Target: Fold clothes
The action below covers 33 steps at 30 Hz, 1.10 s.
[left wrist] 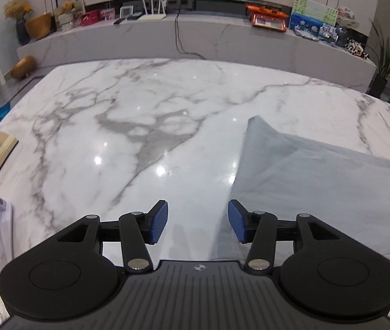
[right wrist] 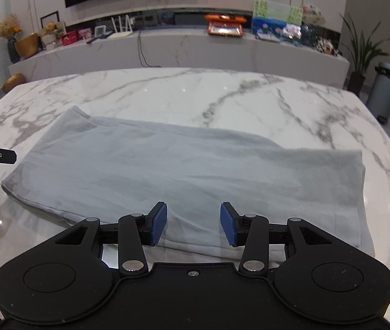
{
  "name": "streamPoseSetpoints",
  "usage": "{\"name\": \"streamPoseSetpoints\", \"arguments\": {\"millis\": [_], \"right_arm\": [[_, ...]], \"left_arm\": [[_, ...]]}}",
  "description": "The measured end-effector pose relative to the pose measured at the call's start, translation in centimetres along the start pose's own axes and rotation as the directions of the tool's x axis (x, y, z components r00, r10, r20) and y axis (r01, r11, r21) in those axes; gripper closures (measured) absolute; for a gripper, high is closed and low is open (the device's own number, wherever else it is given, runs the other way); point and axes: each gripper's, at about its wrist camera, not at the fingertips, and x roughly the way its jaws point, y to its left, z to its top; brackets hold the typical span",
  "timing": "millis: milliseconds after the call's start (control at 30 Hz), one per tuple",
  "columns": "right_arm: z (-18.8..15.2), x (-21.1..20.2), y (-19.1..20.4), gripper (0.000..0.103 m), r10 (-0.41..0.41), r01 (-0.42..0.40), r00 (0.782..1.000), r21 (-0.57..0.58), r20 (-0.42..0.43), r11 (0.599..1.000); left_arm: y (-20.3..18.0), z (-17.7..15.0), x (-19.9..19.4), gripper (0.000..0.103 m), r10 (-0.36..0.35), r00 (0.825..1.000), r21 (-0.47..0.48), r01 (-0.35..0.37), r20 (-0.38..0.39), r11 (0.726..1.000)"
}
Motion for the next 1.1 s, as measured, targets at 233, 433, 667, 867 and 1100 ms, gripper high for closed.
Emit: {"name": "streamPoseSetpoints", "arguments": {"millis": [233, 433, 667, 867, 1100], "right_arm": [[-0.1, 0.4, 0.2, 0.061, -0.004, 0.004, 1.000, -0.008, -0.011, 1.000], [-0.1, 0.4, 0.2, 0.061, -0.005, 0.004, 1.000, -0.003, -0.008, 1.000], [-0.2, 0.4, 0.3, 0.061, -0.001, 0.001, 1.000, -0.007, -0.007, 1.000], [-0.2, 0.3, 0.4, 0.061, -0.007, 0.007, 1.000, -0.014, 0.003, 1.000], [0.6, -0.1, -0.1, 0.079, 0.013, -0.014, 0.999, 0.033, 0.033, 0.999]], "left_arm": [[0.7, -0.6, 0.7, 0.056, -0.084, 0.995, -0.066, 0.080, -0.062, 0.995], [0.1, -0.9, 1.2, 0.056, -0.119, 0.989, -0.051, 0.114, -0.089, 0.992], [-1.3, -1.3, 1.2, 0.077, -0.112, 0.991, 0.024, 0.114, -0.076, 0.993], [-1.6, -1.0, 0.0, 0.094, -0.138, 0.990, 0.001, 0.138, -0.010, 0.990], [-2.2, 1.1, -4.0, 0.094, -0.232, 0.964, 0.014, 0.232, 0.127, 0.973]]}}
